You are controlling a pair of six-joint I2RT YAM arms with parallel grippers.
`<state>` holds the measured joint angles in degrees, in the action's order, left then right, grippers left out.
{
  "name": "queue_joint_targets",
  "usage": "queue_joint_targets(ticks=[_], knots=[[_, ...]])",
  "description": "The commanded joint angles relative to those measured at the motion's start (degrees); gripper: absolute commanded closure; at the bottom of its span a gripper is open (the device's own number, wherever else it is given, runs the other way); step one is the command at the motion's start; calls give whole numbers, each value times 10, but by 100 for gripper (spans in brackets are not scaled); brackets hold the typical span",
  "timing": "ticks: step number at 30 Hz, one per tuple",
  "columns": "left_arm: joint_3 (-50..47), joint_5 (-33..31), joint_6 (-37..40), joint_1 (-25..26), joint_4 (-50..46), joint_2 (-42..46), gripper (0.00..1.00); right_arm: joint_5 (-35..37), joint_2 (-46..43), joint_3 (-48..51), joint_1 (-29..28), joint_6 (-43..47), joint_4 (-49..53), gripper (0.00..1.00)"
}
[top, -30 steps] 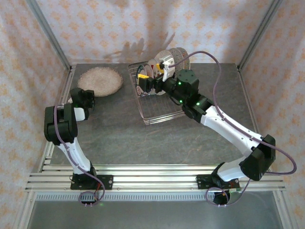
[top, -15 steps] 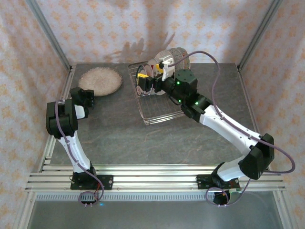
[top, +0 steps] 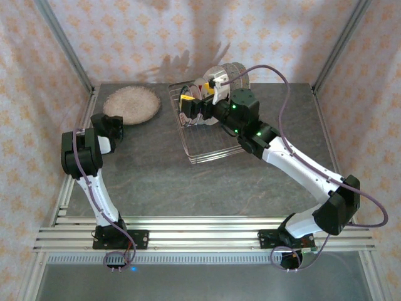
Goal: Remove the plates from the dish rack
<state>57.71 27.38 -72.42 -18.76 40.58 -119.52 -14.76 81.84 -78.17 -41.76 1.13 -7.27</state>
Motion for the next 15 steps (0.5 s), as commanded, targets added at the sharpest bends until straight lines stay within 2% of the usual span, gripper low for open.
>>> queue_joint_targets(ticks=[1,3,15], knots=[[33,20,13,-6,71,11,78,5,-8,-23,-5,-6,8,1],[33,23,17,-6,58,14,70,6,-9,-23,-4,-6,9,1],[37,33,23,-9,0,29,50,15,-10,-29,-5,-11,21,1]])
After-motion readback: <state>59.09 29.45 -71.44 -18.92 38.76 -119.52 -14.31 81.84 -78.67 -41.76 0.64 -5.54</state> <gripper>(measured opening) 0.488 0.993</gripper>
